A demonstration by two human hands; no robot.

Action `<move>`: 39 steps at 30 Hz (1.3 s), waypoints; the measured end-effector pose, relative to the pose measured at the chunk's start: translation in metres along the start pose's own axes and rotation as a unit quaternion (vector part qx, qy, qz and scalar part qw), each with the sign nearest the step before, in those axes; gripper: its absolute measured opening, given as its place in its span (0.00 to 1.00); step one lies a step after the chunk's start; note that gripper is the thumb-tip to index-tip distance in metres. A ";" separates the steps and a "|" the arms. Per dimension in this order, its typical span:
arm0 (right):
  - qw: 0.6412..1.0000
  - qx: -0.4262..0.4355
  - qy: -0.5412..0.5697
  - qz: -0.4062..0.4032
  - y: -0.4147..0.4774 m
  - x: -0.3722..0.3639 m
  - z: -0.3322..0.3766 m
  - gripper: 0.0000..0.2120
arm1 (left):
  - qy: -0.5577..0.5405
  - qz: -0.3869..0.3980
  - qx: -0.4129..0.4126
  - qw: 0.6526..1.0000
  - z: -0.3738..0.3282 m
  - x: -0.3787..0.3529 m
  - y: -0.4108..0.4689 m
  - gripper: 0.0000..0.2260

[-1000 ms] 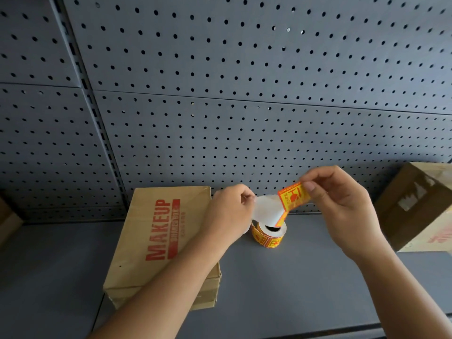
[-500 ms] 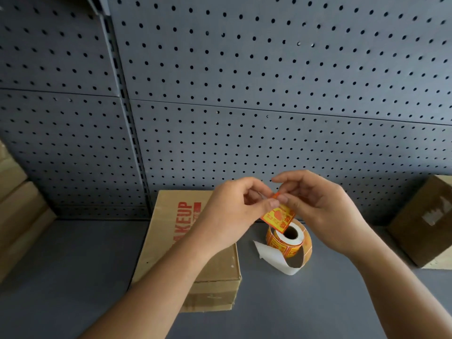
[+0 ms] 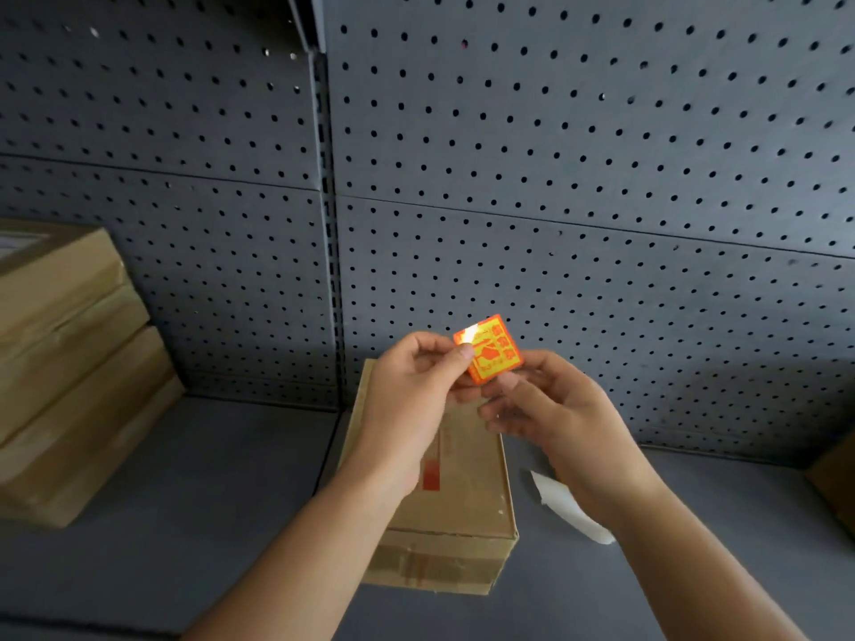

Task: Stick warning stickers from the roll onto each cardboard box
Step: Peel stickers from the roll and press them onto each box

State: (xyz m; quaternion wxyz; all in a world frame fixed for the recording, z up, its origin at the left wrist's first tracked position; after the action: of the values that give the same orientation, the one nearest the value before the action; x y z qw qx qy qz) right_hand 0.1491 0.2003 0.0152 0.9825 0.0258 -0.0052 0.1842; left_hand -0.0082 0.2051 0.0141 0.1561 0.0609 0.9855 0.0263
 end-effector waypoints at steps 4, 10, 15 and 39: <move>1.000 0.007 -0.009 -0.021 0.012 -0.006 -0.001 0.07 | -0.010 -0.010 0.008 1.000 -0.001 0.015 -0.005 0.06; 0.999 -0.005 0.034 -0.002 0.025 -0.024 -0.001 0.10 | -0.021 -0.018 0.013 1.000 -0.001 0.032 -0.010 0.02; 0.997 -0.019 0.067 -0.015 0.033 -0.033 -0.007 0.12 | -0.023 -0.031 0.012 0.999 0.002 0.045 -0.012 0.03; 0.974 -0.053 -0.221 0.006 0.101 -0.057 -0.036 0.09 | 0.401 -0.043 0.074 0.912 0.006 0.112 0.028 0.07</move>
State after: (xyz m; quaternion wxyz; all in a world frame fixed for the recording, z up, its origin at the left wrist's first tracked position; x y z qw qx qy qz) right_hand 0.0596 0.2756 -0.0169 0.9558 0.0135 -0.2326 0.1792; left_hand -0.1094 0.2477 -0.0238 -0.2567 0.0143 0.9659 -0.0314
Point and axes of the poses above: each hand's wrist, its own y-axis towards the middle knuckle, its own x-axis out of the back of the hand, z = x × y, the point moved 8 cm from there along y, towards the middle knuckle, and after that the axes turned 14 degrees about z, right-handed, at the moved point
